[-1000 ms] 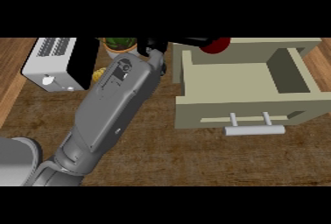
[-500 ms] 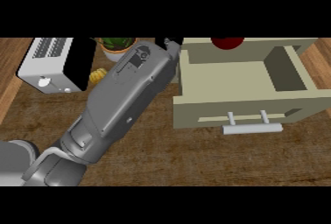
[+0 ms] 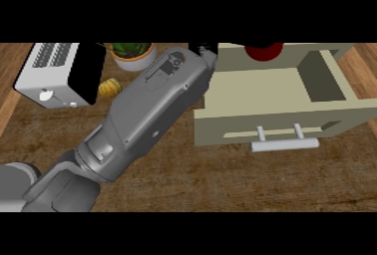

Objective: Pick up the can, place it into the drawer and close the drawer

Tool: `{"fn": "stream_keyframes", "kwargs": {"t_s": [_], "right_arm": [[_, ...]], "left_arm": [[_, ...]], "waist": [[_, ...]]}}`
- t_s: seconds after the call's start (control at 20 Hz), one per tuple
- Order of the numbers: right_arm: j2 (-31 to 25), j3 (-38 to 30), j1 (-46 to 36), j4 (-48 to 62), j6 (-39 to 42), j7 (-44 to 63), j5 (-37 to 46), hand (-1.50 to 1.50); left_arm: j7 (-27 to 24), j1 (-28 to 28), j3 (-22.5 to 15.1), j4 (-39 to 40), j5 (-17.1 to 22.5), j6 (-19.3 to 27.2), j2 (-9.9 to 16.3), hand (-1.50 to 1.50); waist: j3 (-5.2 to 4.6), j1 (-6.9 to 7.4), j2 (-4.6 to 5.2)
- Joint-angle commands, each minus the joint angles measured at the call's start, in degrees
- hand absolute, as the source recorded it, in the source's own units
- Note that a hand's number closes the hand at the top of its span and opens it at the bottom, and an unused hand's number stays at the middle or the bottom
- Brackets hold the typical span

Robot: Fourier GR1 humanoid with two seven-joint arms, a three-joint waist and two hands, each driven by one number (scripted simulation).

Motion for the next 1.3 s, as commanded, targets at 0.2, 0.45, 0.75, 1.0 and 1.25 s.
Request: {"fn": "stream_keyframes", "kwargs": {"t_s": [0.2, 0.45, 0.75, 1.0, 1.25], "right_arm": [[-0.9, 0.4, -1.6, -0.1, -0.5, 1.0, -0.5, -1.50], [0.4, 0.5, -0.9, -0.7, -0.4, 1.1, -0.4, -1.50], [0.4, 2.3, -3.2, 0.5, -0.8, 1.6, 2.7, -1.50], [-1.2, 0.3, -3.4, 0.8, -0.7, 1.6, 0.6, -1.50], [-1.7, 0.6, -3.3, -1.2, -1.2, 3.3, 0.0, -1.50]], "left_arm": [[-0.9, -4.1, -4.0, 8.1, 5.3, 0.6, 0.0, 1.50], [-2.2, -3.8, -7.3, 9.2, 7.3, 3.3, 0.0, -1.50], [-2.9, -0.5, -13.2, 5.8, 10.8, 8.3, 0.0, -1.50], [-7.5, 0.6, -11.5, 9.7, 12.2, 3.9, 0.0, -1.50], [-7.2, -1.5, -13.3, 8.0, 15.7, 8.8, 0.0, -1.50]], "waist": [[0.08, -1.70, 0.52], [0.08, -1.85, 0.46], [0.07, -1.44, 0.40], [0.02, -0.94, 0.49], [0.01, -2.02, 0.58]]}}
